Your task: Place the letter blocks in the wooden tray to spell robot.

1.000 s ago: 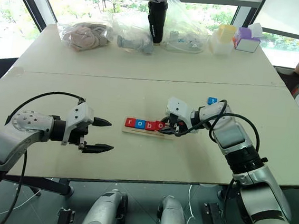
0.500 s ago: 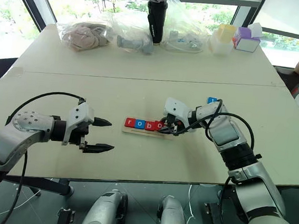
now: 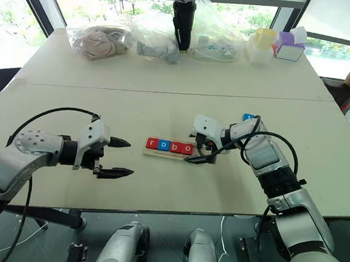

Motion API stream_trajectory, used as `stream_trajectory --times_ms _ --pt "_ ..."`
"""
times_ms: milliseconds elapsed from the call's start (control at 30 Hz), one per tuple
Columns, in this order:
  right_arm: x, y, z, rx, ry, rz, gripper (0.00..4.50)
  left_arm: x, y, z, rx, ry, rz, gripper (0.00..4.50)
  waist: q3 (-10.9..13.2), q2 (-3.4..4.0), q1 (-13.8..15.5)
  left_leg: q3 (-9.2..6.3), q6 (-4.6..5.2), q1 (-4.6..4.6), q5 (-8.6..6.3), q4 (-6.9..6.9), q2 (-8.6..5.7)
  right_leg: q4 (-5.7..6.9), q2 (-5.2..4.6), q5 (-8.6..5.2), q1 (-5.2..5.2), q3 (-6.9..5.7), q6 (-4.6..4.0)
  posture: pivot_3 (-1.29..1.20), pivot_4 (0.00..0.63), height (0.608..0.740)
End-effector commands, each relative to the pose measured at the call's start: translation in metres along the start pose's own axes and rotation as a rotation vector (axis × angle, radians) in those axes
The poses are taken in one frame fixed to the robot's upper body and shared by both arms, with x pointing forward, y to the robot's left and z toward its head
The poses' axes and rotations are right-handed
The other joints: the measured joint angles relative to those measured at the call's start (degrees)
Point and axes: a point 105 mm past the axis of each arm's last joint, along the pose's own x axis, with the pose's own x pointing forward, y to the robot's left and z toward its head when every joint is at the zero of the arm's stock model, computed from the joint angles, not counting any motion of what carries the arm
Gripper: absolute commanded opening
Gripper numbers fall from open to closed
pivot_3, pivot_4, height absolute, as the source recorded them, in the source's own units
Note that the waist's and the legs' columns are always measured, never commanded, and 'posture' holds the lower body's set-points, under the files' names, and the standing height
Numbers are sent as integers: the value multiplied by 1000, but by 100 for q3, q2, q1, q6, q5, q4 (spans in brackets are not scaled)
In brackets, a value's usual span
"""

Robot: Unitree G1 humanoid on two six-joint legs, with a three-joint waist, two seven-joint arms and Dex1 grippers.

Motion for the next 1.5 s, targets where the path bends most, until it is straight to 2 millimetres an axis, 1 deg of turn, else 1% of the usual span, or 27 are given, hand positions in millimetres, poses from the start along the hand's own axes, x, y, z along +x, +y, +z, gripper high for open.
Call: stream_trajectory --times_ms 33,100,200,367,433,500,633,700,767,833,933,1000,1100,1200,1300,1400,1500 --pt "-18 -11 19 -19 -78 -48 4443 -3 -1 8 40 -23 3 4500 0 0 4 0 0 0 0 0 0 0 0 0 0 0 0 0 150 740" --pt "-22 -12 20 -12 -88 -58 4443 -3 -1 8 39 -21 5 4500 0 0 3 0 0 0 0 0 0 0 0 0 0 0 0 0 150 740" --pt "-35 -14 24 21 -132 -97 4443 -6 -1 8 35 -24 10 4500 0 0 3 0 0 0 0 0 0 0 0 0 0 0 0 0 150 740" --pt "-76 -12 30 166 -278 -236 4443 -13 0 14 10 -56 22 4500 0 0 16 -1 0 -3 0 -1 0 -3 -2 5 1 0 -7 0 150 740" --pt "-87 -14 28 206 -300 -302 4443 -14 -1 14 8 -54 19 4500 0 0 11 1 -1 -2 -1 -1 0 -4 -4 4 0 0 -6 0 150 740" --pt "-98 -26 20 259 -312 -436 4443 -14 -1 14 7 -51 14 4500 0 0 6 1 -1 1 -1 -1 0 -3 -4 -1 1 0 -1 0 150 740" --pt "-113 -65 -16 434 -246 -773 4443 -10 1 16 12 -54 -2 4500 0 1 -8 2 -2 3 -1 -1 2 -3 -3 5 -2 0 -11 0 150 740" --pt "-115 -76 -26 510 -221 -866 4443 -8 2 17 15 -56 -8 4500 -1 1 -6 2 -4 1 1 -1 2 -2 -2 7 -5 0 -15 0 150 740" --pt "-112 -87 -37 604 -191 -961 4443 -6 3 18 20 -57 -16 4500 0 2 -14 3 -3 1 2 -1 2 -1 -2 11 -5 0 -19 0 150 740" --pt "-106 -96 -40 683 -191 -1020 4443 -4 3 18 26 -54 -20 4500 -1 2 -29 5 -3 -1 2 -2 2 -1 -1 20 -7 1 -32 0 150 740" --pt "-96 -106 -42 710 -160 -1074 4443 -3 4 18 30 -51 -20 4500 -1 2 -46 5 -2 -2 2 -5 3 -1 3 30 -7 1 -17 0 150 740" --pt "-94 -111 -50 720 -121 -1116 4443 -3 3 18 30 -51 -18 4500 0 2 -36 5 -2 -2 2 -7 3 -1 3 30 -8 1 -14 0 150 740" --pt "-92 -115 -65 761 -75 -1168 4443 -3 2 16 27 -49 -11 4500 0 2 -15 3 -2 -4 2 -7 2 -4 3 27 -5 2 -12 0 150 740" --pt "-88 -116 -74 769 -34 -1195 4443 -4 1 15 22 -48 -5 4500 0 3 -28 4 -2 -4 2 -7 1 -5 3 26 -5 5 -14 0 150 740" --pt "-86 -116 -81 771 2 -1216 4443 -4 0 15 19 -48 1 4500 0 3 -63 4 -1 -2 2 -8 2 -3 4 26 -6 7 -13 0 150 740" --pt "-79 -116 -84 804 1 -1209 4443 -4 0 14 16 -48 5 4500 0 3 -128 1 -1 -2 3 -8 2 -1 6 27 -6 7 -12 0 150 740" --pt "-75 -116 -85 832 -17 -1202 3633 -3 -1 14 15 -49 6 4500 0 3 -153 0 -1 -1 3 -9 4 0 9 28 -5 8 -10 0 150 740"
